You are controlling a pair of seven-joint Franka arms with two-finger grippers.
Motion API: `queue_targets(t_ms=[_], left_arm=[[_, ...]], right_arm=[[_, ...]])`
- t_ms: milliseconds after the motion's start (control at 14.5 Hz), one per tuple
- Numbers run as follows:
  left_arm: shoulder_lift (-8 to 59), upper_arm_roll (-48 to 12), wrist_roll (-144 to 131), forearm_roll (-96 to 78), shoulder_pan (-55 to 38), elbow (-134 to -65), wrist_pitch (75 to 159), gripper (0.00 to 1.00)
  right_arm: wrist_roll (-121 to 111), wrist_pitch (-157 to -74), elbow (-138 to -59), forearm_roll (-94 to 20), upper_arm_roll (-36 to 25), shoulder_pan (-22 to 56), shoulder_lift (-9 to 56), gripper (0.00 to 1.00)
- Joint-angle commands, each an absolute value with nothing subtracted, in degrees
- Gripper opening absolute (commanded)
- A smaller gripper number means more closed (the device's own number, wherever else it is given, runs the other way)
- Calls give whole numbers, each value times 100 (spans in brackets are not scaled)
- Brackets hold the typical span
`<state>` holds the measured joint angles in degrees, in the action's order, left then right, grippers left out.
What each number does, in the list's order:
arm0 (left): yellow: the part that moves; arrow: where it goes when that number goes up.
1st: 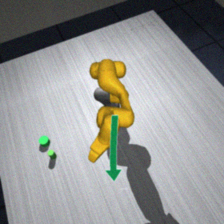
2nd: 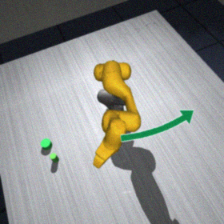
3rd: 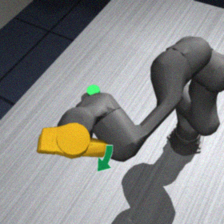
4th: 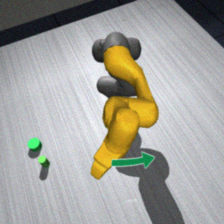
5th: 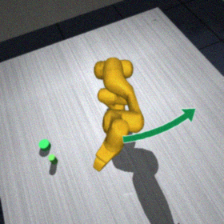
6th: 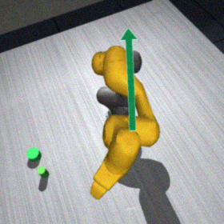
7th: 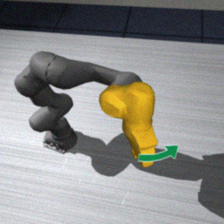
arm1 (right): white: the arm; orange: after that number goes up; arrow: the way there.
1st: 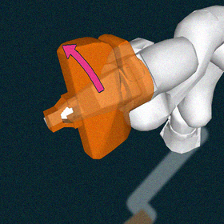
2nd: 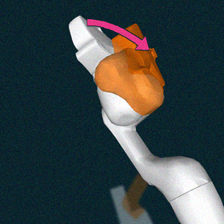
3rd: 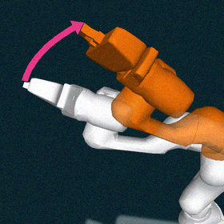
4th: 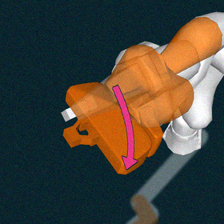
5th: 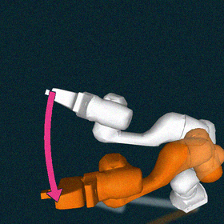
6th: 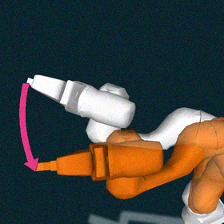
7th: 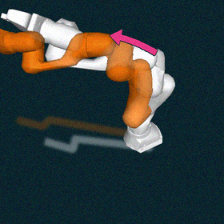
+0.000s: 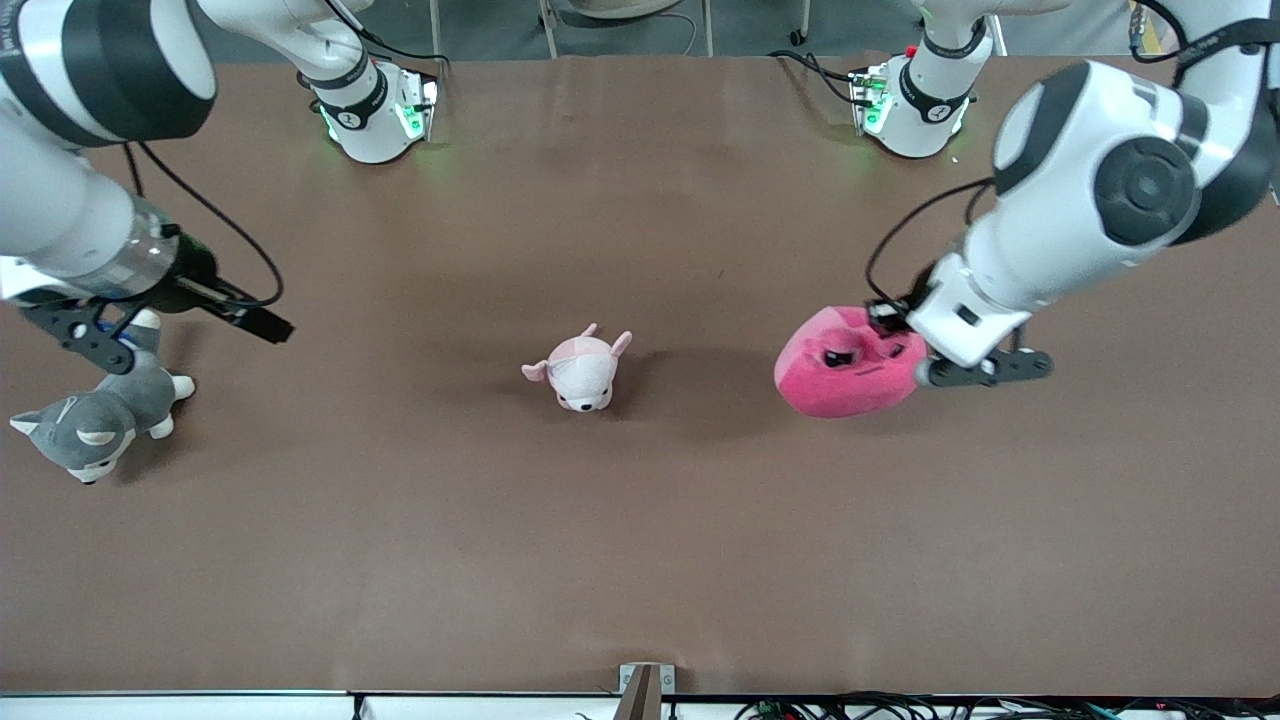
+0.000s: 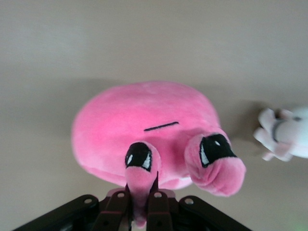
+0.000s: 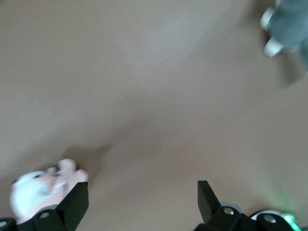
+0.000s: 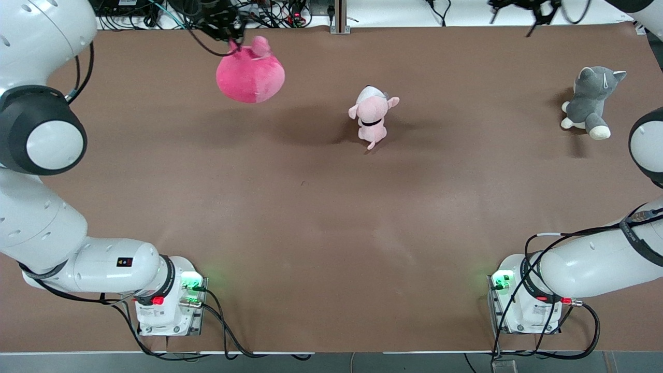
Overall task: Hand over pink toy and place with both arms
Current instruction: 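Lift the pink plush toward the pig while the right gripper approaches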
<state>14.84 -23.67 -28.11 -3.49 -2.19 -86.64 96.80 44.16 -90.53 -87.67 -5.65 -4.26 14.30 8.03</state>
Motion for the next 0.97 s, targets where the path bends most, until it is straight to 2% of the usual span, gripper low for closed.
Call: queue_targets(t_ms=[0,276,552,897], left_arm=[[1547,-3021,-3215,-369,-324,-8482,9554,6],[1801,-3208,-4093,-369,-1272,-8025,9623,6],[2179,-3164,-4929,-343,-2125,-7761,10211,6],[2426,-3164,-5405,-308,-2592,-7761,10459,6]], right_arm=[[5253,-9140,-8798,-1115,-466,1634,712,100],[6527,-9412,-8833,-1125,-466,2283,703,100],[7767,-9527,-8947,-1432,-466,2855,694,100],[8708,-9974,-9859,-1678,-466,3374,204,100]])
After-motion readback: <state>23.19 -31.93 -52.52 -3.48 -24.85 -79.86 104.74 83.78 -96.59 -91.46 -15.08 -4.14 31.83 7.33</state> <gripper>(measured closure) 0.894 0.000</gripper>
